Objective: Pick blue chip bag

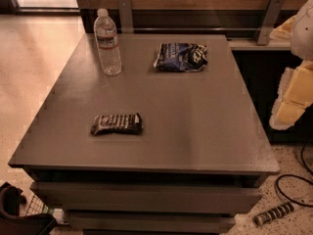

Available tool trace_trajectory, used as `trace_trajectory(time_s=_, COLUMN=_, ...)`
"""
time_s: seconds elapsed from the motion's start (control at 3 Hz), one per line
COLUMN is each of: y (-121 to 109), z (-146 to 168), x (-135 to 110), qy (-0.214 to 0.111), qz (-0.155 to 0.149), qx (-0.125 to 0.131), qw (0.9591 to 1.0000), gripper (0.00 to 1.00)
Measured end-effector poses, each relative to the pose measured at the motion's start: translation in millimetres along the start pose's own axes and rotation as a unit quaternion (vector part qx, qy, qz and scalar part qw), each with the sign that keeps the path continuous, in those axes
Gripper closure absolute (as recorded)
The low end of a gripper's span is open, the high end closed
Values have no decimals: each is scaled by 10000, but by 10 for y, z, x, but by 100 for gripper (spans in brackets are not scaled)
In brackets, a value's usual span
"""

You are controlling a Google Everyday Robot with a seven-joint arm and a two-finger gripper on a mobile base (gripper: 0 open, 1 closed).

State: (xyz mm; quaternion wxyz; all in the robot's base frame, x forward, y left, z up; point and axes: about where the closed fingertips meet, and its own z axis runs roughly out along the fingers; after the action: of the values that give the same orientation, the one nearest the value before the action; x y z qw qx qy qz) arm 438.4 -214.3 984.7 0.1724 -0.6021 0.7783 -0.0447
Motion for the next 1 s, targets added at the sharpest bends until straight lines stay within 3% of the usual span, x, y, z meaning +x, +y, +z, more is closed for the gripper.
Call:
trace_trajectory(time_s=0.33, y=0, z=0, x=0, qy=-1, qz=0, qx=1, qw=10000, gripper=0)
trace_trajectory(time_s=0.67, y=-156, z=65, x=-12, qy=-483, qz=150, qx=147, qw=9986, gripper=0)
trace_trajectory(time_s=1.0, y=-575, z=190, x=-170, qy=-1508, qz=344, qx=591, qw=9862, gripper=0)
